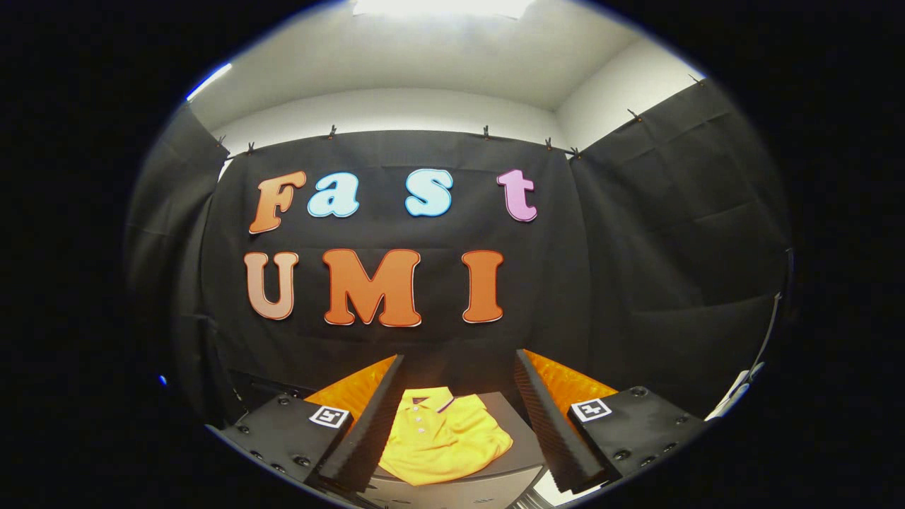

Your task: Put the clothes into the washing machine and then close the washing machine lid.

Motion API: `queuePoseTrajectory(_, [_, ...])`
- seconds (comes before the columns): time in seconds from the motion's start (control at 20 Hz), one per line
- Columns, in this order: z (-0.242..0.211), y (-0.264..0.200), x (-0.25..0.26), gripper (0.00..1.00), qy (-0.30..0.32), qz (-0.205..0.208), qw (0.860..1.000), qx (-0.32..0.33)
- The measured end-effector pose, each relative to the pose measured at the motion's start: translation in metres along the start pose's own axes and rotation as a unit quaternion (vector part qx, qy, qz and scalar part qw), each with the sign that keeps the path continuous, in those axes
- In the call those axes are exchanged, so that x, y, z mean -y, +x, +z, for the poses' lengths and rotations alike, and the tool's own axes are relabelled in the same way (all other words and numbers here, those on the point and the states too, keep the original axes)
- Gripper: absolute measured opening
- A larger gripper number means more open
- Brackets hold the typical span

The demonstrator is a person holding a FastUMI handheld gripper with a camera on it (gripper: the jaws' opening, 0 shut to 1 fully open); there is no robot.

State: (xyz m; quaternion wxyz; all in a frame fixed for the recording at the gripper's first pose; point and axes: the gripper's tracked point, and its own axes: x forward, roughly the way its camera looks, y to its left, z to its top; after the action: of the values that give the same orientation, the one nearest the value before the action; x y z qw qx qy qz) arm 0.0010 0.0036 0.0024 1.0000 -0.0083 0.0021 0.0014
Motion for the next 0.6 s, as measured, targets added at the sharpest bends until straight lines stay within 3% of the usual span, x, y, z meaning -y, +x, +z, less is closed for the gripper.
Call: queuePoseTrajectory(0.6, [-0.0073, -0.0031, 0.0052, 0.98, -0.001, -0.003, 1.0, -0.018])
